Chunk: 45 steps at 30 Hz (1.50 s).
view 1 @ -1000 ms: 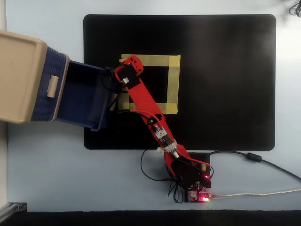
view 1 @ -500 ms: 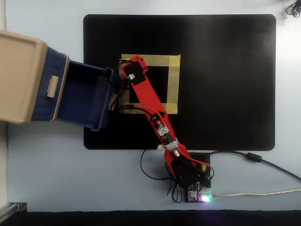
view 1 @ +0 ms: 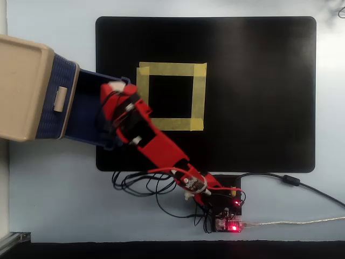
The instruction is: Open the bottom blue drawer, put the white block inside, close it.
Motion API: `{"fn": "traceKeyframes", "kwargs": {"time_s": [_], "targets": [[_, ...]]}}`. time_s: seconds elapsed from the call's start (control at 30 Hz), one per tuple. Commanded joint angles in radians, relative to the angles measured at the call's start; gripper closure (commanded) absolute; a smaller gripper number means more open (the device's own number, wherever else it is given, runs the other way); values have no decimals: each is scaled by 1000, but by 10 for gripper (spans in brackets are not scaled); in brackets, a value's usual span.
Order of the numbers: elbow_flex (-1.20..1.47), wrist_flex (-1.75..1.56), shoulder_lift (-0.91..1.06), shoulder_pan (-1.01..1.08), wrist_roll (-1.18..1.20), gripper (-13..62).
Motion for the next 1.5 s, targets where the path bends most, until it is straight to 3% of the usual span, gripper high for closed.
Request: {"fn": "traceKeyframes", "kwargs": {"time_s": [0.0, 0.43, 0.47, 0.6, 0.63, 0.83, 1.0, 1.2, 1.33, 1.47], "targets": [[-25, -17, -3, -57, -207, 574], [-28, -14, -95, -138, -222, 557], [-29, -17, -103, -140, -222, 505], [-34, -40, -106, -141, -222, 182], [-34, -40, -104, -141, -224, 163], [-25, 44, 37, -126, -238, 161], [11, 313, 192, 26, -132, 161], [491, 288, 282, 114, 209, 161], [657, 143, 249, 72, 60, 163], [638, 5, 133, -97, -120, 163]]}}
